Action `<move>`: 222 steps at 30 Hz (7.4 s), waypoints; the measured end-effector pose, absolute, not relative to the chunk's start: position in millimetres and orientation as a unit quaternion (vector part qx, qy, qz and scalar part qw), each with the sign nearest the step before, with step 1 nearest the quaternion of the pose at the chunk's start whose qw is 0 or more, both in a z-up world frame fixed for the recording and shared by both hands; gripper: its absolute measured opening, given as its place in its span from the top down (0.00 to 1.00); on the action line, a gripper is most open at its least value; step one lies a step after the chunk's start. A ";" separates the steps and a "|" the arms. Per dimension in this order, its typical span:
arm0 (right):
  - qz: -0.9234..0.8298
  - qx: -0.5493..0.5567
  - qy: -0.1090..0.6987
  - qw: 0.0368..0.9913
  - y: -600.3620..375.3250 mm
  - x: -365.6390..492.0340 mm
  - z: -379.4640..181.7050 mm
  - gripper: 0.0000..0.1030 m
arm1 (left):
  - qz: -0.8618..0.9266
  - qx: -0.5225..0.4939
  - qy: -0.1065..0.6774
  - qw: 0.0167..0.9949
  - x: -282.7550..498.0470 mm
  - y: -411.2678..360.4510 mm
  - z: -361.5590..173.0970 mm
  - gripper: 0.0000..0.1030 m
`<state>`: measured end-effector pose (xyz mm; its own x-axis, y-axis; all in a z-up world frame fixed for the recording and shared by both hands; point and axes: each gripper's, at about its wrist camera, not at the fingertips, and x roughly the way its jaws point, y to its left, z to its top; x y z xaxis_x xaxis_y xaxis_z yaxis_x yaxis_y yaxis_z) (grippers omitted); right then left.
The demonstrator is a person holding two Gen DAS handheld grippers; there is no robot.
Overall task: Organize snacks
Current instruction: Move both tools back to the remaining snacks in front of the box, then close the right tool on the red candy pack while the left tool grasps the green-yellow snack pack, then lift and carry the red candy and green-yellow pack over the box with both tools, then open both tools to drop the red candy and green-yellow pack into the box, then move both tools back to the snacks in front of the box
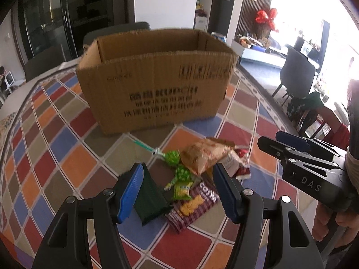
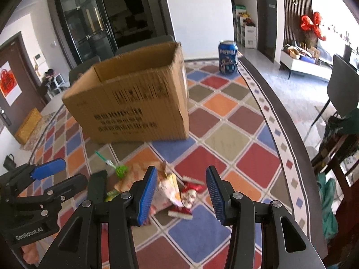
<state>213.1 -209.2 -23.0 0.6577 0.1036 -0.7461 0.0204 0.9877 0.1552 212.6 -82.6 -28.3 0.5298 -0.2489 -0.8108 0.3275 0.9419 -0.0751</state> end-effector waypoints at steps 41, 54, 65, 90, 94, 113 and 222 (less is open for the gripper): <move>0.035 0.087 0.497 0.863 -198.0 219.8 -97.6 0.64 | -0.187 0.043 0.530 0.826 229.5 -95.3 -102.1 0.69; 0.029 0.102 0.487 0.867 -206.5 225.9 -99.1 0.83 | -0.190 0.037 0.533 0.824 230.9 -98.7 -103.8 0.75; 0.035 0.115 0.468 0.875 -210.7 209.5 -89.9 0.91 | -0.198 0.037 0.520 0.830 222.4 -106.3 -93.6 0.75; 0.046 0.120 0.416 0.900 -214.7 182.5 -50.2 0.99 | -0.219 0.028 0.475 0.852 203.5 -110.9 -50.9 0.75; 0.055 0.139 0.438 0.886 -217.3 187.9 -60.0 0.95 | -0.217 0.028 0.478 0.851 204.0 -110.3 -53.1 0.75; 0.032 0.162 0.486 0.858 -211.5 218.6 -99.5 0.63 | -0.205 0.024 0.493 0.845 214.6 -101.5 -68.8 0.75; 0.033 0.092 0.345 0.933 -197.7 225.0 30.2 0.59 | -0.232 0.110 0.337 0.906 237.2 -92.6 26.6 0.47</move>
<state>225.0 -197.7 30.2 0.7596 0.1248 -0.6383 0.0019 0.9810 0.1941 237.2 -92.6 26.6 0.6656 -0.3459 -0.6614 0.4938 0.8685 0.0427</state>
